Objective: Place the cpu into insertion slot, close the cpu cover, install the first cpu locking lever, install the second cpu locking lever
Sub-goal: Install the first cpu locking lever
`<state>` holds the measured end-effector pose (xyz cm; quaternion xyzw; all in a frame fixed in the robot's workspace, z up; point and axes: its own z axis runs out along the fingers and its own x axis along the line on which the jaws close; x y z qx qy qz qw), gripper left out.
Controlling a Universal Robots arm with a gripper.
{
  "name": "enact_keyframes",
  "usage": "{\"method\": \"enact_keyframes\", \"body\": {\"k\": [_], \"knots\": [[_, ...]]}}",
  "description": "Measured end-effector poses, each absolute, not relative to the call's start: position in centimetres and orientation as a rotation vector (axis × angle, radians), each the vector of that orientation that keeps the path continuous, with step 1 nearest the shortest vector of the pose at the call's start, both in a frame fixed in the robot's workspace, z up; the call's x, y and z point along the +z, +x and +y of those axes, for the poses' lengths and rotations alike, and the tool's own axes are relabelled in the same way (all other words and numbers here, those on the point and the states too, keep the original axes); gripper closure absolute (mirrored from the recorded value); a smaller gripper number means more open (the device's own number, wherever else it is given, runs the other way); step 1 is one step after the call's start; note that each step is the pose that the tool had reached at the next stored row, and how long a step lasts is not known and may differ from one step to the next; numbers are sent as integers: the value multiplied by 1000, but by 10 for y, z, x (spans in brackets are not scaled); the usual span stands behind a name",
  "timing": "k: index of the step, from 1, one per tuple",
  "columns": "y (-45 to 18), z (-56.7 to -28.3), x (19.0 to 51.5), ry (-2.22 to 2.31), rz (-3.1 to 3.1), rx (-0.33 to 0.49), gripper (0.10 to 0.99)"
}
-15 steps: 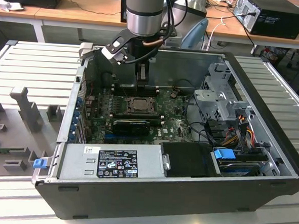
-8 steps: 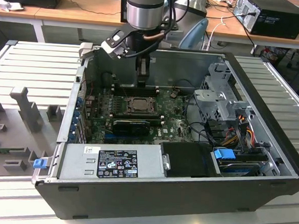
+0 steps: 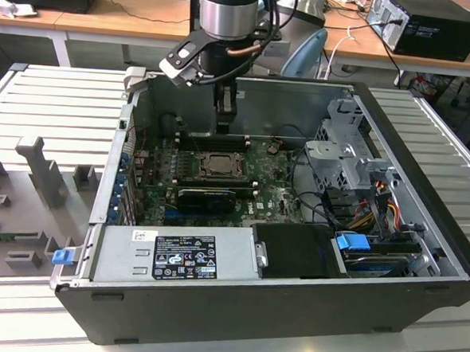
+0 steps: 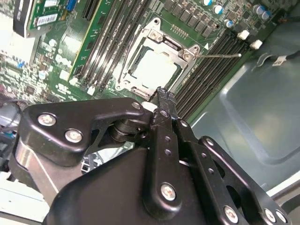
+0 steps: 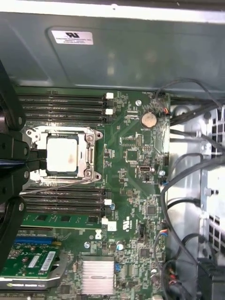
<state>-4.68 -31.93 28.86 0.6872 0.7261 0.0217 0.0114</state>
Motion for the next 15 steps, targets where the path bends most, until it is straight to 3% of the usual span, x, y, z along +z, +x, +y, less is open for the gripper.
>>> {"method": "enact_keyframes", "body": {"k": [15], "knots": [[-49, -319, 288, 1908, 2471, 70, 980]]}}
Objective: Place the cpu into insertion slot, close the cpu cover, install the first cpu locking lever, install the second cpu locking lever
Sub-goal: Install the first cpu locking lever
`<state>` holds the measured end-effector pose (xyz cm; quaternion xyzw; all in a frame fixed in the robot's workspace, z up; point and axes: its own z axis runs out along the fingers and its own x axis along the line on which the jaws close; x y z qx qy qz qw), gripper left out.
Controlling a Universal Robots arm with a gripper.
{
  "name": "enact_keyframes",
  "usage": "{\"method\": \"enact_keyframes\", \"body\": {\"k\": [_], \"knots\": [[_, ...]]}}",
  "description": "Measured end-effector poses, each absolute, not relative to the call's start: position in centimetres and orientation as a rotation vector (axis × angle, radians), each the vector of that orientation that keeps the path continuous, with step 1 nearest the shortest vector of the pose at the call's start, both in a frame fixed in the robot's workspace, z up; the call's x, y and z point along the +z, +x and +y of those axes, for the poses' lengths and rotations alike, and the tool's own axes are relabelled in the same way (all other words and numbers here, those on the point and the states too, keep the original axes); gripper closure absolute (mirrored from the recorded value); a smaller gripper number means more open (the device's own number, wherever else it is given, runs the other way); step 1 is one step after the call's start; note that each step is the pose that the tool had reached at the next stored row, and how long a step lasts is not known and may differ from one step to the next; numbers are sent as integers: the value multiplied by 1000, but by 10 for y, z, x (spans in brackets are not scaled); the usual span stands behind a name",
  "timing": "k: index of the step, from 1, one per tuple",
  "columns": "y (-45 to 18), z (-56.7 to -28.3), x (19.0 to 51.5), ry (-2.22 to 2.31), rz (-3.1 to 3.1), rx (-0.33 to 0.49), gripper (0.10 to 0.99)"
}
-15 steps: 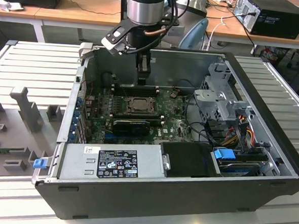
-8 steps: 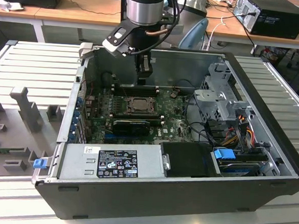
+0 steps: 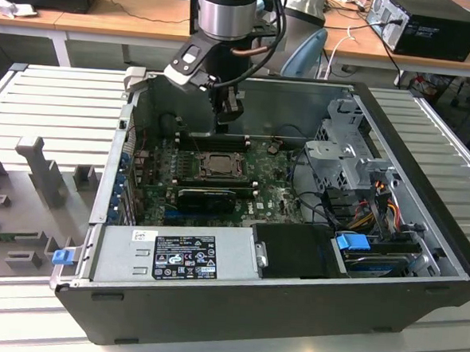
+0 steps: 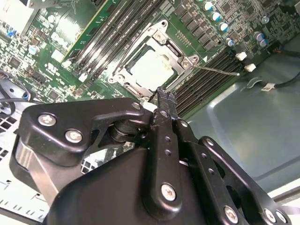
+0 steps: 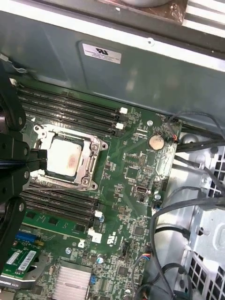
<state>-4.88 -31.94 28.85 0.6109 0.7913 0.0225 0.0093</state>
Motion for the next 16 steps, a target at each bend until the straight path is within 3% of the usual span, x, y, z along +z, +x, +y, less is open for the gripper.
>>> {"method": "enact_keyframes", "body": {"k": [16], "knots": [[-49, -319, 288, 1689, 2631, 73, 980]]}}
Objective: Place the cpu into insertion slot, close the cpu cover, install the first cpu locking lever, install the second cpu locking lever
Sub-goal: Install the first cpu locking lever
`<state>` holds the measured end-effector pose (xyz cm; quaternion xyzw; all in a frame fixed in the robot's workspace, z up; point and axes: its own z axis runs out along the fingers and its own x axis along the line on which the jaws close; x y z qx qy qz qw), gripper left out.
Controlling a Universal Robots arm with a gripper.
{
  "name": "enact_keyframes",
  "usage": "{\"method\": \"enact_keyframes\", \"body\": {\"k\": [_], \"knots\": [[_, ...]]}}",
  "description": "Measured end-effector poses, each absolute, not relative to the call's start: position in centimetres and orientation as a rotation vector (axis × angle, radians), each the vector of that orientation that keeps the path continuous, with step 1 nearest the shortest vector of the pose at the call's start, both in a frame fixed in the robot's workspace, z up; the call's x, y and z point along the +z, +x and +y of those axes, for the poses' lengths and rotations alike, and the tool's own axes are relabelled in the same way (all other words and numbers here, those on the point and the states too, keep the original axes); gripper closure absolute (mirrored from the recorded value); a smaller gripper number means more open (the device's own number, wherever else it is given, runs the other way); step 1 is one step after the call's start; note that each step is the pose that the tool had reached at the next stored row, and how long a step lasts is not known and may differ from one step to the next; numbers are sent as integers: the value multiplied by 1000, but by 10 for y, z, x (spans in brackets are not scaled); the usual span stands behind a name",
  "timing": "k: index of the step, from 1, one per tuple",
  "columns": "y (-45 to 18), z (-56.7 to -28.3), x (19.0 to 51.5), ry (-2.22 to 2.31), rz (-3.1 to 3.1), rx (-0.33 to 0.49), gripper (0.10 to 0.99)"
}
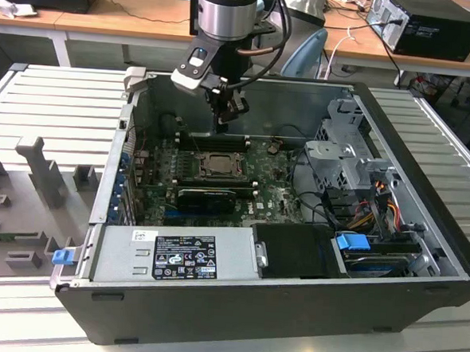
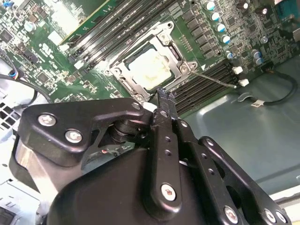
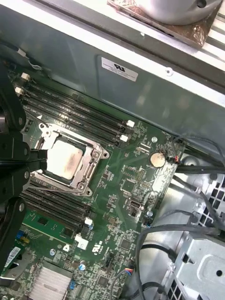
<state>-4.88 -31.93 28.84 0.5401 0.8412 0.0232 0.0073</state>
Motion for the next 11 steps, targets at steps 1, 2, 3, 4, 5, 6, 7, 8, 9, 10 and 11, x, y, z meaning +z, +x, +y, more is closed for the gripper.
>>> {"method": "enact_keyframes", "body": {"k": [1, 2, 3, 4, 5, 6, 7, 8, 9, 10, 11], "knots": [[-49, -319, 288, 1678, 2638, 73, 980], [-49, -319, 288, 1668, 2645, 73, 980], [-49, -319, 288, 1646, 2659, 73, 980], [-49, -319, 288, 1625, 2672, 73, 980], [-49, -319, 288, 1588, 2695, 74, 980], [-49, -319, 288, 1540, 2724, 74, 980], [-49, -319, 288, 1505, 2743, 74, 980], [-49, -319, 288, 1479, 2758, 74, 980], [-49, -319, 288, 1431, 2784, 74, 980], [-49, -319, 288, 1399, 2801, 74, 980], [-49, -319, 288, 1372, 2815, 74, 980]]}}
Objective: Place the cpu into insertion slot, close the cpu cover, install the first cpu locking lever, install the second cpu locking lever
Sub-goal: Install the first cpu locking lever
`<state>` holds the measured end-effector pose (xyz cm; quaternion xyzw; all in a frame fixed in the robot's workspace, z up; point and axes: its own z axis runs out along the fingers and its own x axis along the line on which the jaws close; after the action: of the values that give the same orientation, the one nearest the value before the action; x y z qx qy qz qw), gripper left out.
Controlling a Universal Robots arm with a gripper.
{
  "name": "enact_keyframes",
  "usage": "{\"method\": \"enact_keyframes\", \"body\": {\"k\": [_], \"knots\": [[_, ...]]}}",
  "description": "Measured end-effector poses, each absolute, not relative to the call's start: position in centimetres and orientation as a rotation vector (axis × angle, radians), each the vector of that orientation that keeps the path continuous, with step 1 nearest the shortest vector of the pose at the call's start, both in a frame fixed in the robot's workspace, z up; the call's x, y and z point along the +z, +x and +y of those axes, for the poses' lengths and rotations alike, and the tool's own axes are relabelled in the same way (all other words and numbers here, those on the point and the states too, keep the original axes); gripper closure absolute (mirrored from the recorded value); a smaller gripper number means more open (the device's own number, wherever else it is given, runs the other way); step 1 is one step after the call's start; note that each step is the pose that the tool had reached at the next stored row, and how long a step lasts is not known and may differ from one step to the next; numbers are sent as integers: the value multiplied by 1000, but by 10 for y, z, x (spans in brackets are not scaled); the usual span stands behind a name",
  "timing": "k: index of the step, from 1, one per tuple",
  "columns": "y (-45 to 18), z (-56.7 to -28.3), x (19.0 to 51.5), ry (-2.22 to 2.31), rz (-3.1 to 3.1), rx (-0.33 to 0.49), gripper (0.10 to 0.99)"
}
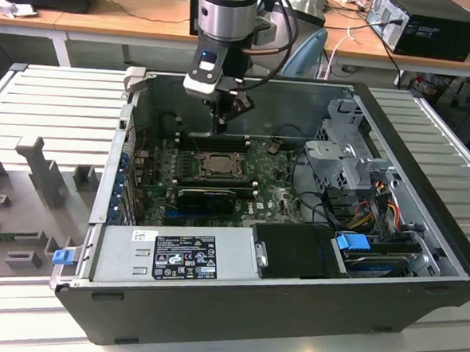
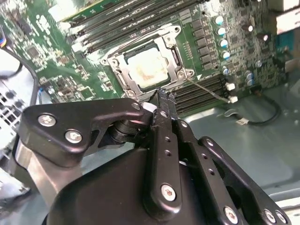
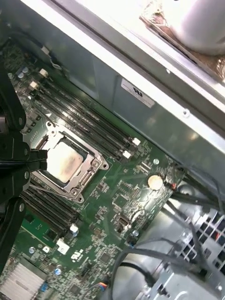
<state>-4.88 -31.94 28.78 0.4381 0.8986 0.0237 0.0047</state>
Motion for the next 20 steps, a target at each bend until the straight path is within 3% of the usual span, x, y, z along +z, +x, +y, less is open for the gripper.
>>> {"method": "enact_keyframes", "body": {"k": [20], "knots": [[-49, -319, 288, 823, 3030, 76, 980]]}}
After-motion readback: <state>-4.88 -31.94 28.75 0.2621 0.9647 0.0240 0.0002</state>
